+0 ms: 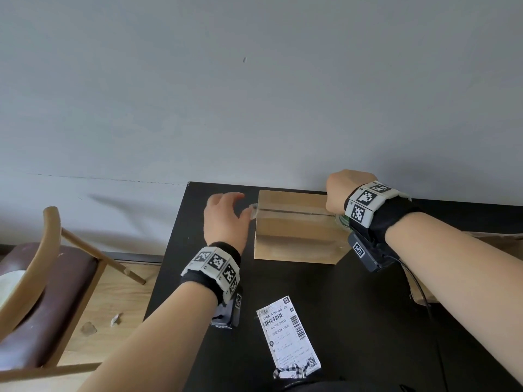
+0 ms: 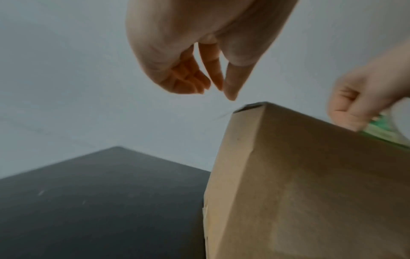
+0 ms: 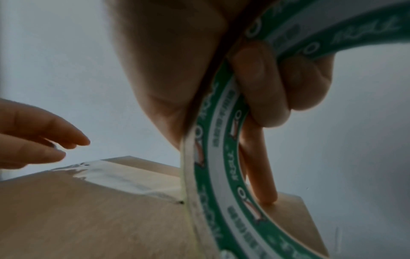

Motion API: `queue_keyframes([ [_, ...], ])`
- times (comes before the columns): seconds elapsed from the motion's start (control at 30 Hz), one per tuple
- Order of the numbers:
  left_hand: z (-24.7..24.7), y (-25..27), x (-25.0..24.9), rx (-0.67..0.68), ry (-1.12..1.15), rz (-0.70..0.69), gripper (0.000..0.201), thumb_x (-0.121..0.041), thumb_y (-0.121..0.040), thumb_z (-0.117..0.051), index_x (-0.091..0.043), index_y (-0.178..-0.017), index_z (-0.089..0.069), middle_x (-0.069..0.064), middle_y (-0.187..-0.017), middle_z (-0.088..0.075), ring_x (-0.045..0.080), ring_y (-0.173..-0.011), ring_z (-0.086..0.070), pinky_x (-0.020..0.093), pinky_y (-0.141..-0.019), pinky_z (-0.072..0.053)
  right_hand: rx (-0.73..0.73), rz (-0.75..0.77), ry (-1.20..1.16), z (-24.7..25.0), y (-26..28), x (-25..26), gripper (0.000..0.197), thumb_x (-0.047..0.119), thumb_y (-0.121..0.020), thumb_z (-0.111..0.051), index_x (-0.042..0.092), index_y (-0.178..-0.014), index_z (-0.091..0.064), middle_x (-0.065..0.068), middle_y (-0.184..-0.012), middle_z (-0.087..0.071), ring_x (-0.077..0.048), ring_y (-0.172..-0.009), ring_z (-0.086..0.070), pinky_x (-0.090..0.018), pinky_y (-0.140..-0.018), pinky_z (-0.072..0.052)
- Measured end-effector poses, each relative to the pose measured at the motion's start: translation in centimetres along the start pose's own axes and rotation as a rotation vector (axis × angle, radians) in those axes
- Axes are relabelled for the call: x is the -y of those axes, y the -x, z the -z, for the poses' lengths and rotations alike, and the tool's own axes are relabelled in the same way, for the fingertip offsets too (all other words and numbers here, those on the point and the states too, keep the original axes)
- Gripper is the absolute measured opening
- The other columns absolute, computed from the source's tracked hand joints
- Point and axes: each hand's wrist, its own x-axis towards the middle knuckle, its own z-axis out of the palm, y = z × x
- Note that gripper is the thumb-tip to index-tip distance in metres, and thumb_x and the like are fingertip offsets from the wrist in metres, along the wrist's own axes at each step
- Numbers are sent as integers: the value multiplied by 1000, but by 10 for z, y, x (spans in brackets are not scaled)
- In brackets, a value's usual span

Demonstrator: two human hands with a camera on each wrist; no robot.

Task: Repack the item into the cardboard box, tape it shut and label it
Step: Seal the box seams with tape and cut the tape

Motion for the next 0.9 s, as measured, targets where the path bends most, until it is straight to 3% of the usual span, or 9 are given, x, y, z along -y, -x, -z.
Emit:
queue_keyframes([
  [0.13, -7, 13, -12, 142, -81, -188, 27, -21, -96, -45, -18, -115, -64, 3, -105, -66, 23, -99, -59, 29, -79, -44, 9, 1, 0, 1, 1, 0, 24, 10, -82, -49, 13, -58, -46, 0, -59, -48, -15, -50, -43, -20, -49, -31],
  [0.23, -12, 22, -15, 232, -117, -183, 34, -22, -98, -40, -12, -129, -51, 8, -106, -65, 26, -100, -58, 34, -82, -46, 5, 1, 5, 0, 2, 0, 23, 10, -82, -49, 14, -59, -46, 0, -60, -48, -15, -50, -44, -20, -49, -31],
  [0.37, -15, 27, -17, 314, -216, -172, 41, -21, -100, -35, -11, -140, -32, 11, -111, -58, 29, -101, -56, 33, -76, -42, 3, 5, 17, 0, 3, 0, 24, 9, -82, -49, 14, -59, -46, 1, -60, -48, -14, -50, -43, -20, -48, -30],
  [0.43, -17, 30, -18, 371, -252, -105, 55, -27, -100, -35, -10, -148, -14, 15, -133, -48, 30, -120, -49, 35, -91, -41, 4, 5, 18, -1, 3, 0, 24, 9, -82, -49, 14, -59, -46, 1, -59, -47, -14, -50, -43, -20, -48, -30],
  [0.47, -19, 33, -19, 377, -321, -108, 62, -32, -100, -36, -9, -150, -6, 16, -148, -33, 30, -134, -35, 37, -104, -34, 1, 3, 16, -1, 3, 0, 24, 9, -82, -49, 14, -59, -46, 1, -59, -47, -14, -50, -43, -20, -47, -29],
  [0.53, -24, 38, -22, 333, -521, -251, 73, -45, -98, -33, -10, -150, 5, 13, -159, 2, 26, -147, 1, 39, -119, -7, -8, 3, 6, -2, 4, -2, 24, 9, -83, -49, 14, -59, -46, 1, -59, -48, -14, -50, -43, -20, -48, -29],
  [0.6, -32, 39, -27, 328, -632, -421, 80, -56, -95, -27, -11, -149, 12, 9, -157, 17, 22, -145, 17, 39, -119, 8, -12, 0, -10, -2, 5, -4, 24, 10, -83, -49, 14, -59, -46, 0, -60, -48, -15, -50, -43, -20, -48, -30],
  [0.73, -43, 37, -26, 387, -783, -490, 89, -68, -89, -17, -10, -148, 14, 10, -157, 16, 22, -145, 16, 40, -118, 9, -45, 15, -114, -7, 2, -13, 23, 16, -83, -50, 14, -61, -46, -1, -65, -50, -17, -56, -46, -22, -52, -32],
  [0.9, -44, 38, -25, 395, -786, -463, 90, -69, -89, -20, -10, -148, 14, 11, -157, 15, 24, -145, 15, 45, -119, 3, -64, 11, -331, -11, 4, -34, 38, 41, -88, -48, 13, -63, -49, -1, -64, -50, -21, -63, -50, -23, -51, -31],
])
